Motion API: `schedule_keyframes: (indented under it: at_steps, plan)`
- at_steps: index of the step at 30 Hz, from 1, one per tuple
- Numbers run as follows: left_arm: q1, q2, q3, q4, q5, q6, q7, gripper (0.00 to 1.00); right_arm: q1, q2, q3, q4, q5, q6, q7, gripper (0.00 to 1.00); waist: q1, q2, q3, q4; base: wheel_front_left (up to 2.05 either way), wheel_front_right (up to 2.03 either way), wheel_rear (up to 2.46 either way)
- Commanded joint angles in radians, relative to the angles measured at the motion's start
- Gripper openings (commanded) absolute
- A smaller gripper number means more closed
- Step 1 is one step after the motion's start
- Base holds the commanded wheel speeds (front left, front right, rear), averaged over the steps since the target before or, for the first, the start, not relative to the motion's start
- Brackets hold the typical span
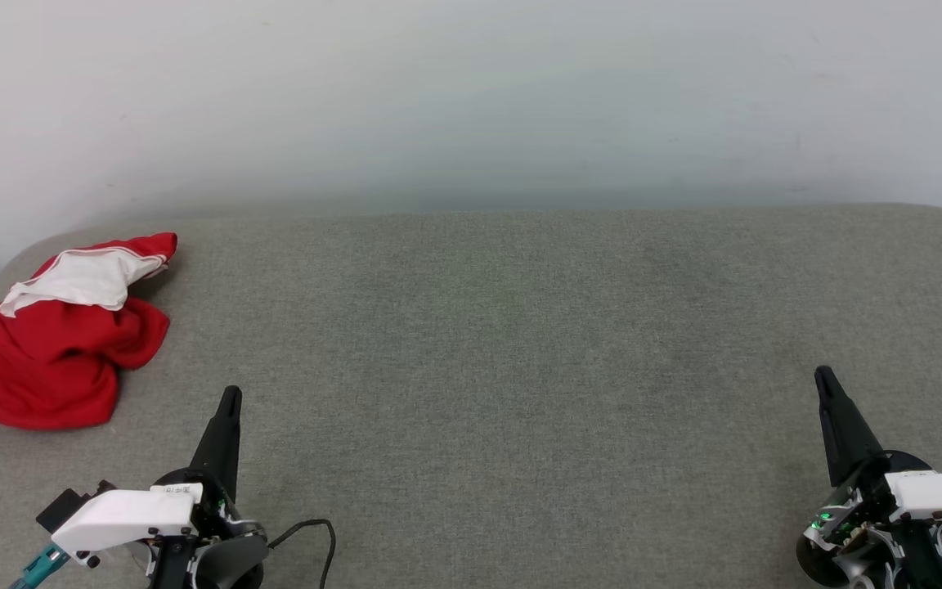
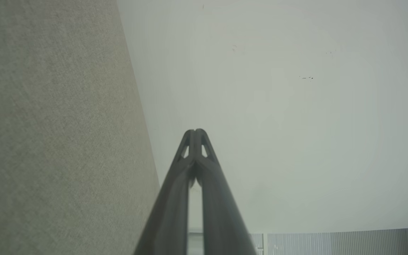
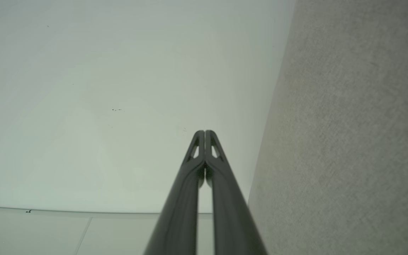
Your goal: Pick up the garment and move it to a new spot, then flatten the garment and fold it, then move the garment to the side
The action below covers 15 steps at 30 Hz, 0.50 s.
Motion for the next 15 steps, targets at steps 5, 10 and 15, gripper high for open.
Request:
schedule_keyframes:
  at_steps: [5,10,15]
  plan:
    - [-0.008,-0.002,0.004,0.001,0.003,-0.004,0.003,0.00,-0.011,0.004,-0.001,0.001,-0.006,0.000,0.002,0.00,0.0000,0.0000,0.000,0.000,0.00,0.00,0.00]
    - [-0.008,-0.002,0.004,0.001,0.003,-0.004,0.003,0.00,-0.011,0.004,-0.001,0.001,-0.006,0.000,0.002,0.00,0.0000,0.0000,0.000,0.000,0.00,0.00,0.00]
    - [-0.008,-0.002,0.004,0.001,0.003,-0.004,0.003,0.00,-0.011,0.004,-0.001,0.001,-0.006,0.000,0.002,0.00,0.0000,0.0000,0.000,0.000,0.00,0.00,0.00]
